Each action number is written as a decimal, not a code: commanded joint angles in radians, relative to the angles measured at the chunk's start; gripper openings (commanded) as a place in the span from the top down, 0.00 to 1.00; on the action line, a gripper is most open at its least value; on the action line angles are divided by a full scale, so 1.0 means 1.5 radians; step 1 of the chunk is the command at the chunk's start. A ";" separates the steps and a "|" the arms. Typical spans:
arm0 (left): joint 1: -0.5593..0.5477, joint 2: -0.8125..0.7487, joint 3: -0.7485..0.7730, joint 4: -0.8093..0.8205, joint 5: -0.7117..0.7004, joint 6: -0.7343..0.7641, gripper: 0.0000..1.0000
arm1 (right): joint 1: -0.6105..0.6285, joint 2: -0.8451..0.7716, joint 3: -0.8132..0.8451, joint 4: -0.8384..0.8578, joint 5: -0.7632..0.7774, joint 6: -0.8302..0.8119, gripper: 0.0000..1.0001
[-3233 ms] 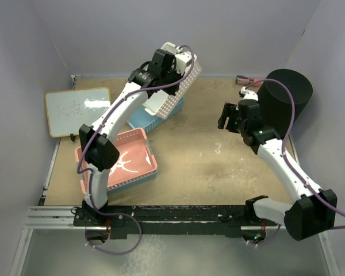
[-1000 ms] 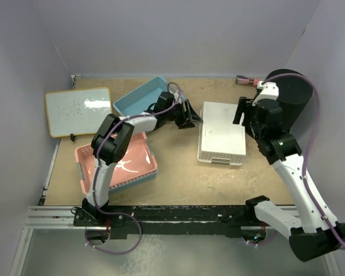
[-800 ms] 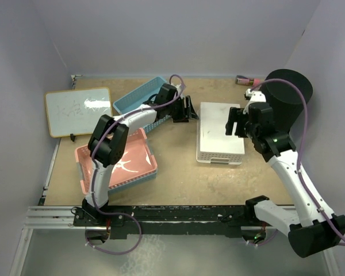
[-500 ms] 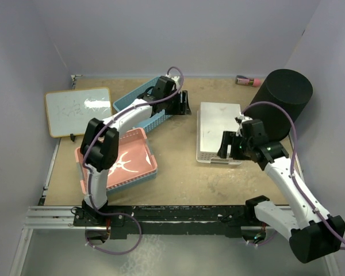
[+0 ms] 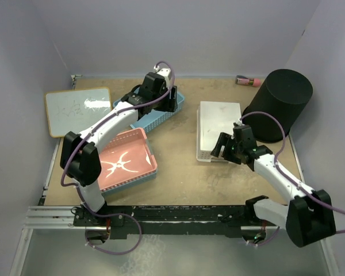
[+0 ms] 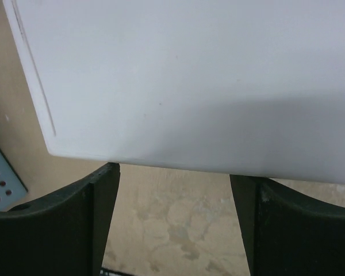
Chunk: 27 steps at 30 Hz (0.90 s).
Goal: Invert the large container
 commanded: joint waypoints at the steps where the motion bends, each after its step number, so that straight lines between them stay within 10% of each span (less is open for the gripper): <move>1: 0.000 -0.055 -0.050 0.005 -0.023 0.012 0.40 | -0.002 0.095 0.048 0.182 0.090 0.030 0.20; 15: 0.000 -0.111 -0.122 -0.006 -0.068 0.056 0.39 | -0.034 0.453 0.344 0.299 0.214 -0.022 0.20; 27: 0.002 0.066 0.009 -0.055 -0.143 0.145 0.39 | -0.035 0.253 0.225 0.238 0.099 -0.035 0.20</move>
